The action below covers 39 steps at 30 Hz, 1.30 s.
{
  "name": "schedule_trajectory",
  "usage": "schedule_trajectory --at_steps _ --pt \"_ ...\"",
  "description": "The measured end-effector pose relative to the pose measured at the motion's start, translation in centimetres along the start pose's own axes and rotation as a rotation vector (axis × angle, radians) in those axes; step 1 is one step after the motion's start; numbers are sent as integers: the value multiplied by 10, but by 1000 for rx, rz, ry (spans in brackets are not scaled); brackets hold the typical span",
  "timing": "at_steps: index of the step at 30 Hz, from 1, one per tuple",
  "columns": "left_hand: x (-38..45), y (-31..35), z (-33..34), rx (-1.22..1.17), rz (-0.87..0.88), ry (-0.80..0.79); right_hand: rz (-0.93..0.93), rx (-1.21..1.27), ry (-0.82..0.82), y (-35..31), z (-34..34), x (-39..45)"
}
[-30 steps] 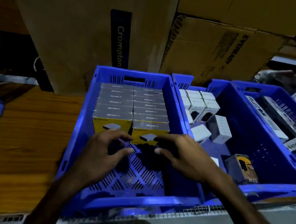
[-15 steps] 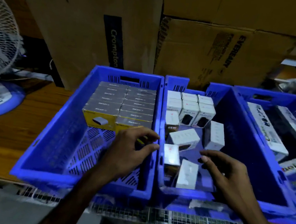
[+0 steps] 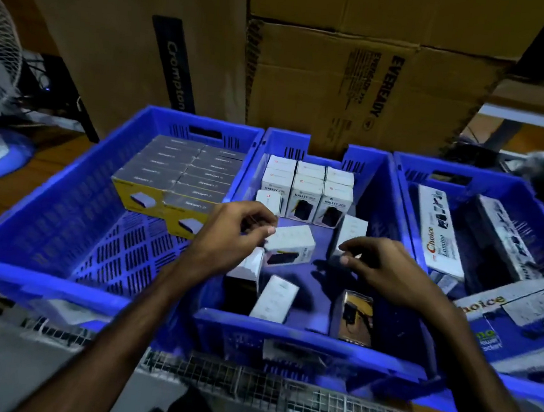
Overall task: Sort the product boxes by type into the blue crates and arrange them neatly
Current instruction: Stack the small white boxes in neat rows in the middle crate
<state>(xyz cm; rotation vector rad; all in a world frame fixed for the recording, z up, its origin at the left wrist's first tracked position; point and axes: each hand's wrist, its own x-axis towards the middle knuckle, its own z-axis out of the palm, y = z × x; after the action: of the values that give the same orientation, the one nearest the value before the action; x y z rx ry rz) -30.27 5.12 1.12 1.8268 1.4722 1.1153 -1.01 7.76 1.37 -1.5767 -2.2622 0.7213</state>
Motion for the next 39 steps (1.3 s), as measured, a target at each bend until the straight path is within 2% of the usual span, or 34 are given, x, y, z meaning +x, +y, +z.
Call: schedule_trajectory --at_steps 6,11,14,17,21,25,34,39 --pt "16 1 7 35 -46 5 -38 -160 -129 11 -2 47" --pt "38 -5 5 94 -59 -22 -21 -276 -212 12 21 92" --pt "54 -12 1 46 -84 -27 12 -268 -239 15 39 109" --pt "69 -25 -1 29 -101 23 15 -229 -235 13 50 117" --pt "79 -40 -3 -174 -172 138 8 -104 -120 -3 63 136" --pt "83 -45 -4 -237 -204 176 -48 -86 -52 -31 78 156" --pt "86 -47 -5 -198 -205 148 -9 -161 -91 -40 89 178" --pt "82 -40 -8 -225 -216 141 36 -133 -203 -24 74 177"
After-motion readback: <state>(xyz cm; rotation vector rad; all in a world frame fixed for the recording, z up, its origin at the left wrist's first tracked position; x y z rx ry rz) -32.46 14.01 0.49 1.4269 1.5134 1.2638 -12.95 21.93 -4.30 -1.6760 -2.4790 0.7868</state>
